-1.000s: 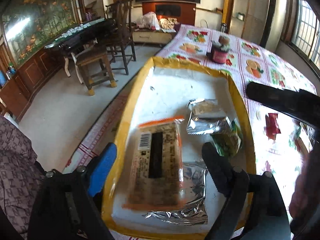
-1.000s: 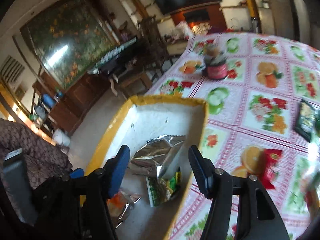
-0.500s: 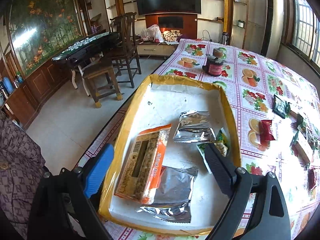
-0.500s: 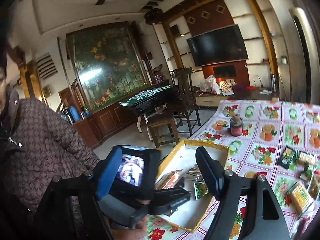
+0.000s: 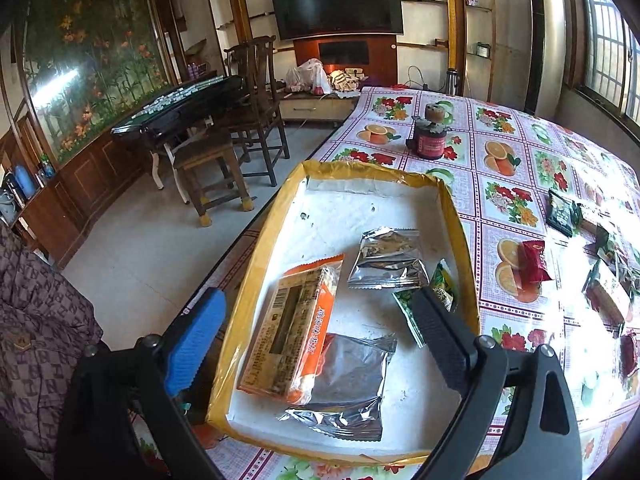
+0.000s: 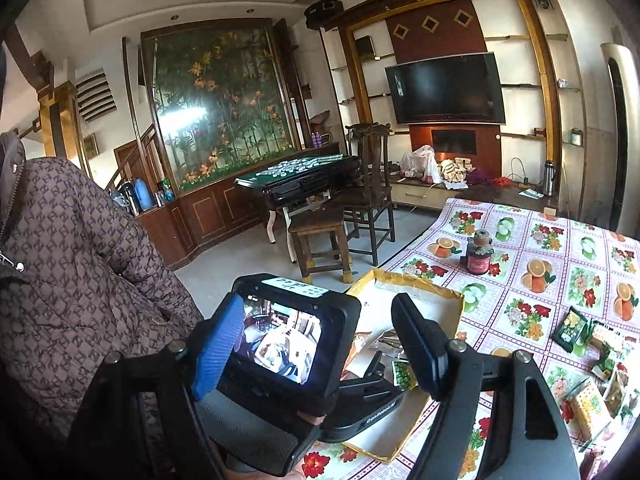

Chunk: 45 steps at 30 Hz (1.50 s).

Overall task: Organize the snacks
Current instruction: 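Withdraw both tools from the tray back over the snack pile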

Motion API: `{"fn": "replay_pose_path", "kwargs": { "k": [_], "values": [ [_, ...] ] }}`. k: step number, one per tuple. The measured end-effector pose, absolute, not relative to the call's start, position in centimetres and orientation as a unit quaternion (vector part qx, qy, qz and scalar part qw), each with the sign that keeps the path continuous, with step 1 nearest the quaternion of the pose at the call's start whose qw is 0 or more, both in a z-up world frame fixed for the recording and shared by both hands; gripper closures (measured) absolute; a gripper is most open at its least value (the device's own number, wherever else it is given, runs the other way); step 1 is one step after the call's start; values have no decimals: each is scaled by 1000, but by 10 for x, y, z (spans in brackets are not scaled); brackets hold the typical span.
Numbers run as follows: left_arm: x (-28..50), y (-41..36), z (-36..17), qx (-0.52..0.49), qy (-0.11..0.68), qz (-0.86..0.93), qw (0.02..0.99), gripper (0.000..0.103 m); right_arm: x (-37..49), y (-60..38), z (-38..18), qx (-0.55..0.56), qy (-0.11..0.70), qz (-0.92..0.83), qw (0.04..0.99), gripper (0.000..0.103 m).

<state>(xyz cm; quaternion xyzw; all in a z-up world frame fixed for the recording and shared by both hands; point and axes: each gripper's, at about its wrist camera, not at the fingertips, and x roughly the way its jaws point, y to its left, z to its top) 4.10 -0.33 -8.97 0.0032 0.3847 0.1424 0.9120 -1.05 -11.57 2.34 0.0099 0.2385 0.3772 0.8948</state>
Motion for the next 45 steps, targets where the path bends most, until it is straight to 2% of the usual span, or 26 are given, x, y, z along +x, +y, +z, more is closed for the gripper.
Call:
{"fn": "replay_pose_path", "kwargs": {
  "k": [9,21,34,38,40,45],
  "values": [
    [38,-4,-87,6,383,139,913,8,-8,-117,24,9,241,377,894,27],
    [33,-13,-75,-2,372,125,920,8,-10,-205,22,116,180,334,918,26],
    [20,-49,-63,-9,373,72,925,8,-34,-265,-6,104,152,291,939,26],
    [8,-84,-66,-20,383,15,923,6,-39,-320,-37,136,220,177,950,26],
    [3,-115,-75,-14,399,-29,917,4,-44,-362,-59,192,248,139,939,25],
    [-7,-193,-114,47,437,-101,893,4,-51,-423,-100,238,308,25,921,24]
  ]
}}
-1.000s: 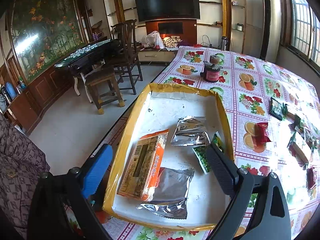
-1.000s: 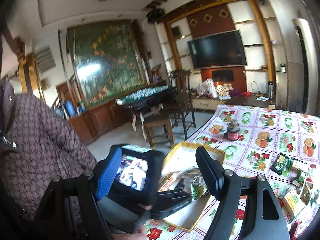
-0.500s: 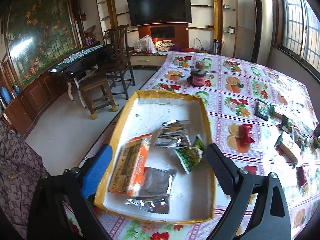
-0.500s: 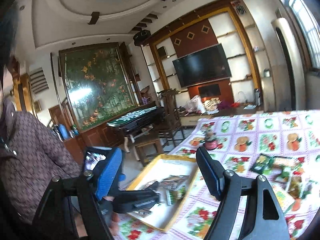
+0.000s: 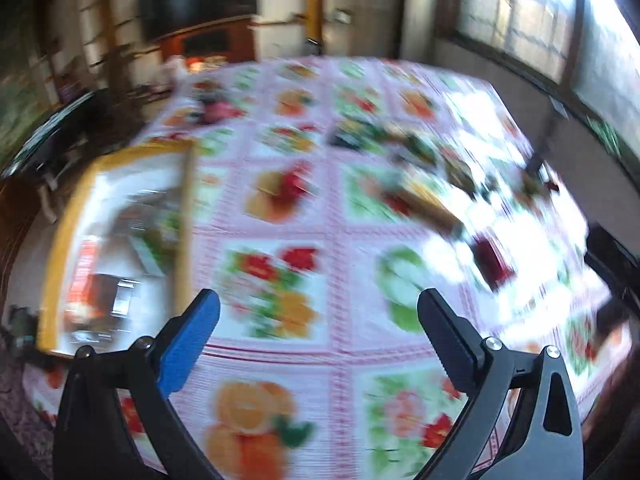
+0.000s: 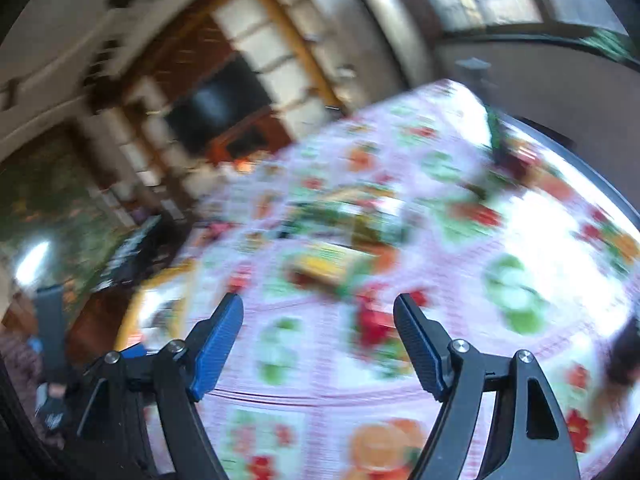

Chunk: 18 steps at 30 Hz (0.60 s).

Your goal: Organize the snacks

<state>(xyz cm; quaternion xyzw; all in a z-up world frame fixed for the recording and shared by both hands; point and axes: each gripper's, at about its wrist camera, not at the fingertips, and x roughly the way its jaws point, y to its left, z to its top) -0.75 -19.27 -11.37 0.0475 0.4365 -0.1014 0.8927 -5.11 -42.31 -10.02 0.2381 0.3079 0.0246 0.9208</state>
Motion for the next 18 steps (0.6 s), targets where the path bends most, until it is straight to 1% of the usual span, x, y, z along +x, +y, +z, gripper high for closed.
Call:
{"fn": "replay_pose_path", "kwargs": {
  "k": [3,5,11,18],
  "values": [
    [-4,-219,-136,68,461,-116,877,4,-50,-441,-122,236,336,-23,911,24],
    [6,-232,-149,72,471,-114,872,4,-41,-443,-134,209,360,-54,908,24],
    [29,-252,-162,83,477,-98,870,4,-22,-439,-152,178,393,-58,900,24],
    [45,-247,-168,67,487,-72,868,4,-5,-425,-143,114,375,-90,916,24]
  ]
}}
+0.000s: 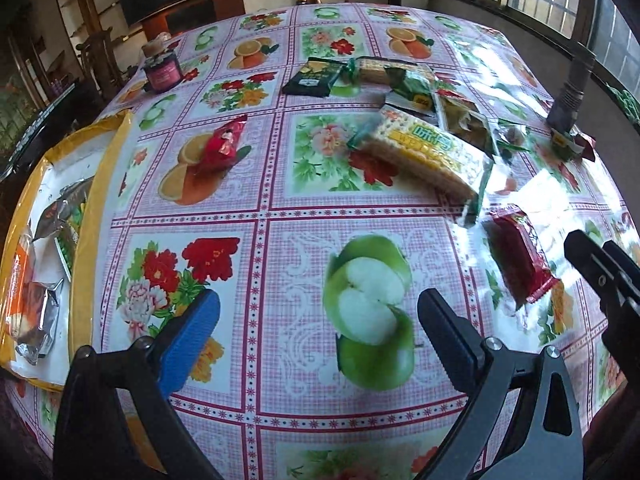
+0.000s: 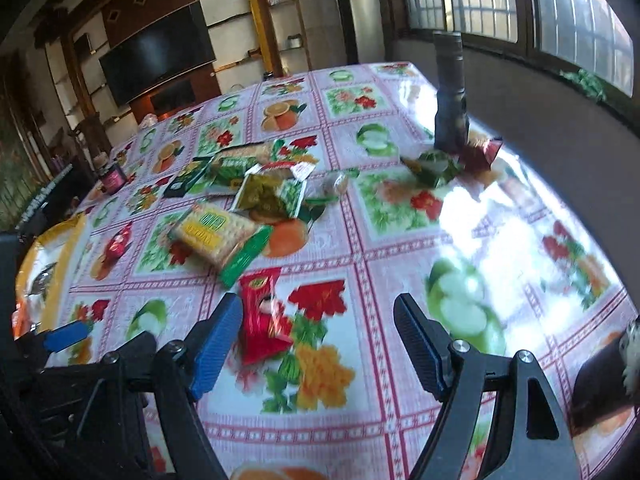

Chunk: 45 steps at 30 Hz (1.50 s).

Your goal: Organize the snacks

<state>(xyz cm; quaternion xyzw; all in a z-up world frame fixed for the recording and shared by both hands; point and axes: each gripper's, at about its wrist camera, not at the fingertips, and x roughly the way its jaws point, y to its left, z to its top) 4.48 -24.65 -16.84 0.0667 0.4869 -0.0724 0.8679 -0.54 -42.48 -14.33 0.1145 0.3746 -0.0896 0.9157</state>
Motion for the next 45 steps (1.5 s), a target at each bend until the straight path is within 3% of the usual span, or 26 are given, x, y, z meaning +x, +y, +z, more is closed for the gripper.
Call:
{"fn": "replay_pose_path", "kwargs": {
  "k": [45],
  "values": [
    [48,-246,-170,63,486,-64,870,4,5,-441,-157,163,399,-112,895,24]
  ]
}}
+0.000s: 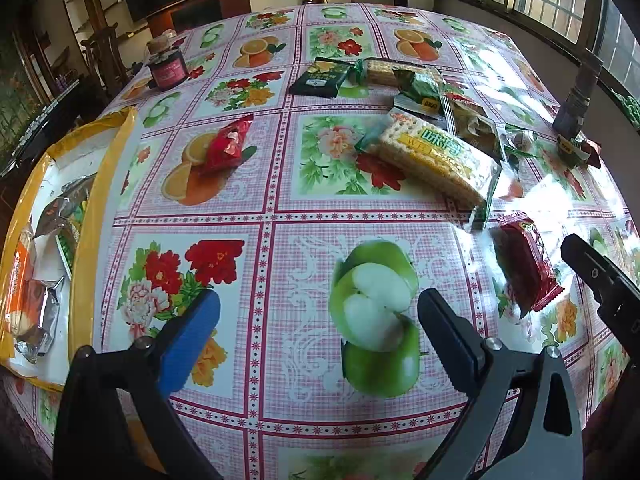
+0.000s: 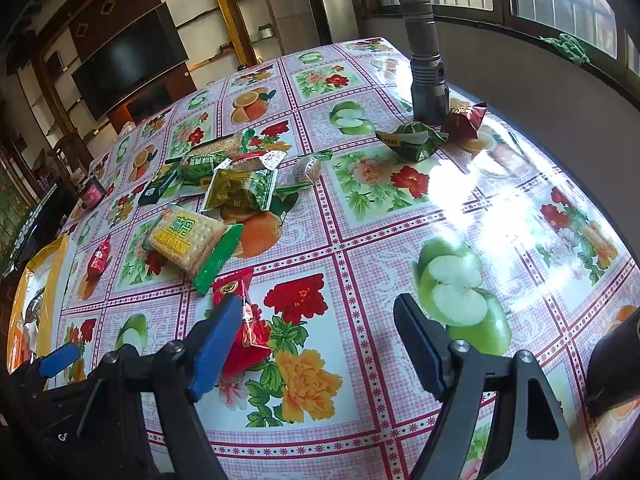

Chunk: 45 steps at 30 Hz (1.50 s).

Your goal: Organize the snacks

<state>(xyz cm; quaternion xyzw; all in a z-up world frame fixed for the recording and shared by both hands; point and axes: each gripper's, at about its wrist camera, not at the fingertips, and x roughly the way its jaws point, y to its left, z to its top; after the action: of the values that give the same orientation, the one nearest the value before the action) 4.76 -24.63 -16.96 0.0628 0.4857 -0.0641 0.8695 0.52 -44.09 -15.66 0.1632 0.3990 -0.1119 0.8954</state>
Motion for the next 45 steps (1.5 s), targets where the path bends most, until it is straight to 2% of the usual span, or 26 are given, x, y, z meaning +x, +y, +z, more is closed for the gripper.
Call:
{"fn": "replay_pose_path", "kwargs": {
  "k": [45],
  "values": [
    [47,-246,-167,65,478,-60,874,4,4,-444,-157,166,399,-113,895,24]
  ]
}}
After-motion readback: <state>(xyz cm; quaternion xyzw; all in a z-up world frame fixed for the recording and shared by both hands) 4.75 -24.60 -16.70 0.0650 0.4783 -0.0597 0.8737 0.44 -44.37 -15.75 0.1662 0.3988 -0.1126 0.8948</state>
